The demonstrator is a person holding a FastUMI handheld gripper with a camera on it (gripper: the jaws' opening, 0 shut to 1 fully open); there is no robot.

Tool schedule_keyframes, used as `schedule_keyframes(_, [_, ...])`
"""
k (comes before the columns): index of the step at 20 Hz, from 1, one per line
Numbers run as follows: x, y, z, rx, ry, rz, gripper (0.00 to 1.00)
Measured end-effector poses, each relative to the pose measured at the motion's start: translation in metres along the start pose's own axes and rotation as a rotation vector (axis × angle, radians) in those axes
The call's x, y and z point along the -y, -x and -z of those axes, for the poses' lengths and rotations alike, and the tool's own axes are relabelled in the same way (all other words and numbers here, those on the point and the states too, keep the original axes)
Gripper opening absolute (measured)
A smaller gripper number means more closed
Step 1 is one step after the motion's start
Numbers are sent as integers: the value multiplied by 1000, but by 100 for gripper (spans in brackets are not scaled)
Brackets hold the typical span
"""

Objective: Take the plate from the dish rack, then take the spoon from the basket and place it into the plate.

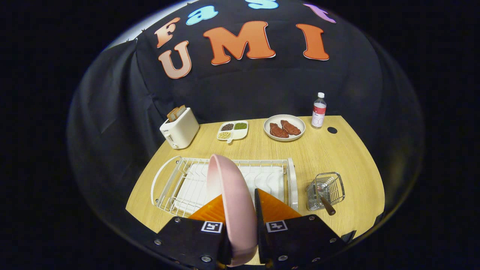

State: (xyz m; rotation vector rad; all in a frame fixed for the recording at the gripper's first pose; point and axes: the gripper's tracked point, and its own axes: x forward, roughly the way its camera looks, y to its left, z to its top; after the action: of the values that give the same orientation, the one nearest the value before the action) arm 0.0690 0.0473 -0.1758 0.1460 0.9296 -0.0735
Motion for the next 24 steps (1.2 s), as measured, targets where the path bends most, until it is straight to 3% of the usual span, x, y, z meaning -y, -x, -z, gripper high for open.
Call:
schedule_keyframes(12, [12,37,64,-15,-4,-86,28])
schedule_keyframes(24, [32,33,147,-85,-85,-157,28])
